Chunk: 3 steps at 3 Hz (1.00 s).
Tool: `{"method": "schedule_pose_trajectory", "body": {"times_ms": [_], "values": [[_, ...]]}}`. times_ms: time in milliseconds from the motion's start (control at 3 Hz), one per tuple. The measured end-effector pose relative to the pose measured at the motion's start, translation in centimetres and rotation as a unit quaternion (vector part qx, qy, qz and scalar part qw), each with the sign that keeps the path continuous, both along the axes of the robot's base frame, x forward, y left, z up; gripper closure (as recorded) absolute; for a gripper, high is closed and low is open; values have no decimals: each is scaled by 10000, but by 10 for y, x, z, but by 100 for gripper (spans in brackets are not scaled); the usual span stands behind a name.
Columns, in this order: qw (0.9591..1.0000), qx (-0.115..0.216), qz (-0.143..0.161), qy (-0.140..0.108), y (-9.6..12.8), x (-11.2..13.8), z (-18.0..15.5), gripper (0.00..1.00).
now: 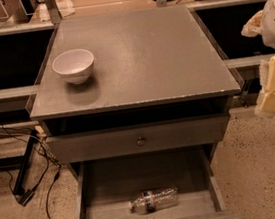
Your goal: Pick water bottle from middle drawer and place on counter
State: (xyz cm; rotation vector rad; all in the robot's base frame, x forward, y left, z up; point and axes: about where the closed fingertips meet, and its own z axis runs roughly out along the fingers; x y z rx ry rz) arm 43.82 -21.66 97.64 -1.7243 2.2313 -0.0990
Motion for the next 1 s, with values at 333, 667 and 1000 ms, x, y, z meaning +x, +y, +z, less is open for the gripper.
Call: {"method": "schedule_pose_trajectory", "body": {"times_ms": [333, 667, 1000], "values": [[10000, 0, 0, 0, 0, 0, 0, 0], [10000, 11, 43, -4, 6, -3, -11, 0], [9999, 52, 113, 23, 12, -4, -29, 0]]}}
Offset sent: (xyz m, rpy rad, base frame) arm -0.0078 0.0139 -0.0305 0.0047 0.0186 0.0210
